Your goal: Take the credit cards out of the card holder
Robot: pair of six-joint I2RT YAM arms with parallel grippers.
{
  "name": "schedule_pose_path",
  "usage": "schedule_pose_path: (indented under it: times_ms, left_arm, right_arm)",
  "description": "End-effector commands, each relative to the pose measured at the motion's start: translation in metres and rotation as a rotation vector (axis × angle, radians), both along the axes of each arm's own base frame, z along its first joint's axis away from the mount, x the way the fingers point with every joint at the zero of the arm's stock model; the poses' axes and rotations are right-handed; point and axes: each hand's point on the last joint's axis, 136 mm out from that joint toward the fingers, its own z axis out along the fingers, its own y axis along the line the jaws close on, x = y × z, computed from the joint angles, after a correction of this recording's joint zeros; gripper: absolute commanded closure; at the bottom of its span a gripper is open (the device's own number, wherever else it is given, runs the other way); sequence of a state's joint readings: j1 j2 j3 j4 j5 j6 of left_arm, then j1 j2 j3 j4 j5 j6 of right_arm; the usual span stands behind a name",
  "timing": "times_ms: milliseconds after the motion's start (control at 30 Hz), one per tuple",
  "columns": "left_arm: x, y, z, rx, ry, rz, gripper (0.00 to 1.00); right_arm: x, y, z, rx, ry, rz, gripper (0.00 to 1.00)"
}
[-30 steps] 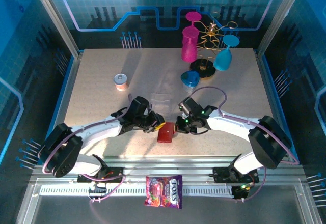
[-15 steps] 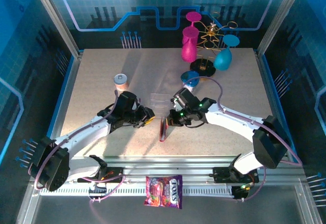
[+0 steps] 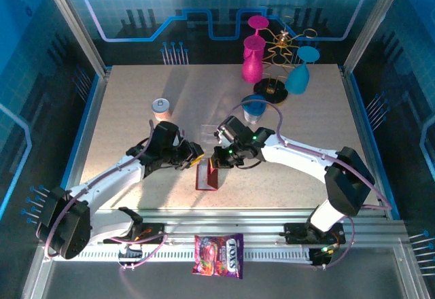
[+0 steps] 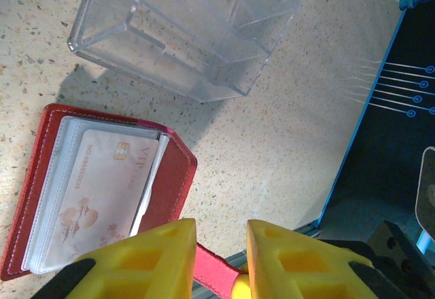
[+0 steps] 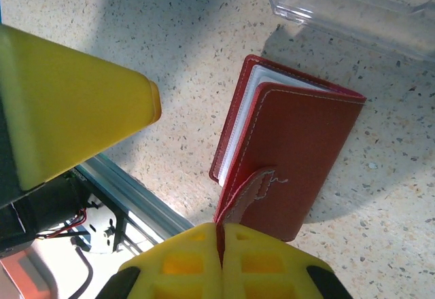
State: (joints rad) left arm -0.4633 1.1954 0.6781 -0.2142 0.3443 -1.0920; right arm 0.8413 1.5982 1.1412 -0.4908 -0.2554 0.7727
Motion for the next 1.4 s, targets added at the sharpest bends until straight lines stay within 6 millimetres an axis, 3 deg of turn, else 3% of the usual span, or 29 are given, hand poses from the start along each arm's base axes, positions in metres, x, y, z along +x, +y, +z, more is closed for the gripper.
schedule_pose_path:
  times_ms: [0,667,1100,1367]
  left_arm:
    - [-0.007,-0.001,-0.012,0.004,0.034,-0.038,0.74]
    - [-0.011,-0.043,-0.036,0.004,0.080,-0.127,0.75]
    - [-0.018,-0.068,-0.056,-0.012,0.121,-0.164,0.76]
    - [-0.020,-0.084,-0.067,-0.045,0.146,-0.175,0.79]
  right_arm:
    - [-0.007,0.003,0.005,0.002,0.005,0.024,0.97]
    - [-0.006,-0.066,-0.020,-0.159,0.008,-0.080,0.96]
    - [-0.002,-0.093,-0.050,-0.257,0.029,-0.116,0.93]
    - [0.003,-0.110,-0.050,-0.318,0.012,-0.152,0.86]
